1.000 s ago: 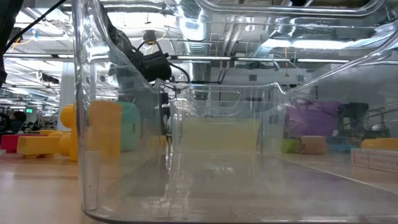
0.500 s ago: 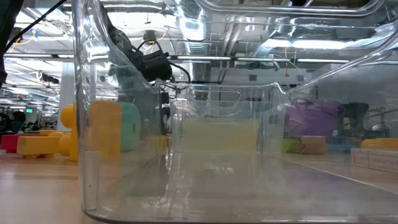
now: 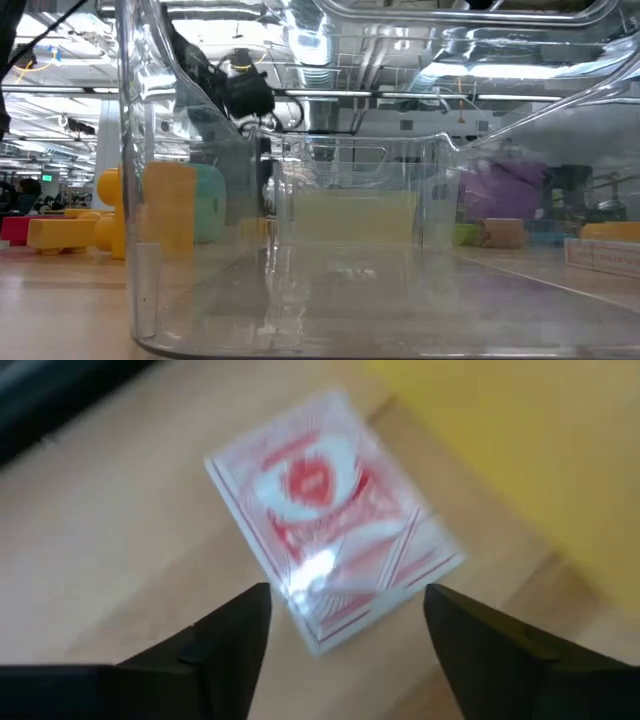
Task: Pick & Place Toys
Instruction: Put the red deck of cards into the top transparent bin
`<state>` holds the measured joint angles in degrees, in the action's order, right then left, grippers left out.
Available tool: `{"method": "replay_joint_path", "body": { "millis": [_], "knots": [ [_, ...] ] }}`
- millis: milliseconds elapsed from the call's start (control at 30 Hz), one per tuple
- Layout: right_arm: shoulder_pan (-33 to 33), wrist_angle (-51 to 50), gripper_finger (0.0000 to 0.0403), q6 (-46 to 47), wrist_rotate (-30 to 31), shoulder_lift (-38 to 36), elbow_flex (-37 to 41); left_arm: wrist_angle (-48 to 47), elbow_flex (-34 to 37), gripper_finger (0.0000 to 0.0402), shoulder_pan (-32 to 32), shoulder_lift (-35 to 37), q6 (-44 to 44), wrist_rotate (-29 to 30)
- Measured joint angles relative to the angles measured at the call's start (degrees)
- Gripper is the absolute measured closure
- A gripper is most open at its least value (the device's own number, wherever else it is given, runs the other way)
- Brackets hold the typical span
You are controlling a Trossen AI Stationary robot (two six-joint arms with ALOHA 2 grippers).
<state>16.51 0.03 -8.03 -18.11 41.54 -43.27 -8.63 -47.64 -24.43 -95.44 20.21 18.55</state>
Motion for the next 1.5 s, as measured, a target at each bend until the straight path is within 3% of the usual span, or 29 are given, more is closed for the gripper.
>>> {"method": "replay_joint_path", "body": {
  "millis": [200, 600, 867, 1167, 1500],
  "knots": [
    [0.0, -0.1, 0.0154, 0.1, 0.0, 0.0, 0.0, 2.5, -0.1, 0.0088, -0.1, 5.6, -2.5, 0.8],
    [-0.4, 0.2, 0.0154, 0.6, 0.0, 0.0, 0.0, 4.9, -0.3, 0.0005, -3.4, 0.6, -3.1, 0.8],
    [-0.4, 0.2, 0.0154, 0.4, 0.0, 0.0, 0.0, 2.9, -0.6, 0.0023, -6.9, -0.5, -4.7, 0.2],
    [-0.4, 0.2, 0.0154, 0.2, 0.0, 0.0, 0.0, -1.1, -0.7, 0.0033, -6.5, -1.9, -7.6, -0.9],
    [-0.4, 0.2, 0.0154, 0.2, 0.0, 0.0, 0.0, -13.4, -0.9, 0.0033, -7.3, 0.1, -10.6, 0.6]
  ]
}}
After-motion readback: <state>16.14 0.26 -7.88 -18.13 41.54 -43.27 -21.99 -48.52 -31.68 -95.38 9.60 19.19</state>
